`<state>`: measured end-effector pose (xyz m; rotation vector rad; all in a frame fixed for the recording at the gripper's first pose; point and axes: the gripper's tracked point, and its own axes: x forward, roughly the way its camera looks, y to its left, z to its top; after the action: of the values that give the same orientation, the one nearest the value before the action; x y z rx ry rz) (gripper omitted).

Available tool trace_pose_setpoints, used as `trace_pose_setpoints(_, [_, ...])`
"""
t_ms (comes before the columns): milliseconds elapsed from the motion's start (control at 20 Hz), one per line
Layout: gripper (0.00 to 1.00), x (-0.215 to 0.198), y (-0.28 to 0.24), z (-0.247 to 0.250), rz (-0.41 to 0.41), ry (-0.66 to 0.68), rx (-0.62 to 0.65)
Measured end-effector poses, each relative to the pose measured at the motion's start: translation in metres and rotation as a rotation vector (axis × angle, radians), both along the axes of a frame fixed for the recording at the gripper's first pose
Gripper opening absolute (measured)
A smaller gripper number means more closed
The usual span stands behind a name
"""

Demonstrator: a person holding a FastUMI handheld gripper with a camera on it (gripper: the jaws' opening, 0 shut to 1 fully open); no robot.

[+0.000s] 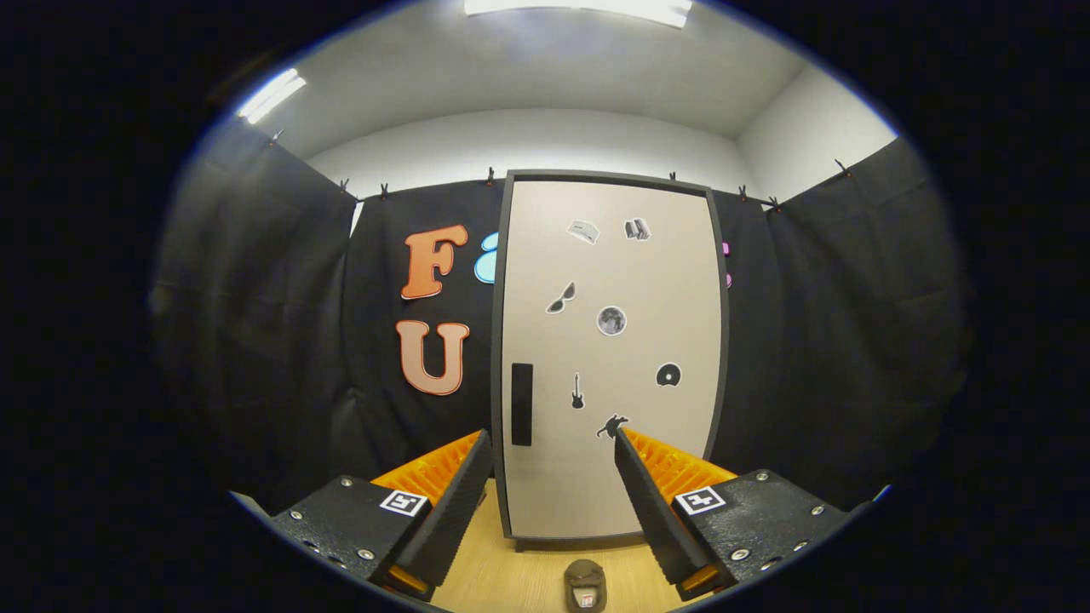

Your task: Open the shoe cabinet door, grab the shoes and put them into the shoe cabinet, then close the shoe cabinet door.

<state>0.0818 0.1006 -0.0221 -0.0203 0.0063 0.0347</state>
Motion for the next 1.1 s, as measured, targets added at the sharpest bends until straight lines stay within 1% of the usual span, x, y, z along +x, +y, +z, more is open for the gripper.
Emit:
trace_pose_setpoints(150, [0.89, 0.02, 0.016, -0.01, -0.01, 0.025, -0.018])
trace_pose_setpoints(350, [0.87, 0.054, 0.032, -0.015, -0.005, 0.012, -0.025])
trace_pose_setpoints(500, [0.83, 0.086, 0.038, -0.023, -0.009, 0.016, -0.028])
trace_pose_setpoints(700, [0.81, 0.137, 0.043, -0.03, -0.001, 0.023, -0.001])
trace_pose_setpoints(800, [0.79, 0.16, 0.045, -0.038, 0.003, 0.034, 0.001])
trace_pose_setpoints(900, [0.78, 0.179, 0.048, -0.046, 0.014, 0.05, 0.014])
trace_pose_setpoints(1100, [0.72, 0.206, 0.048, -0.058, 0.016, 0.071, 0.007])
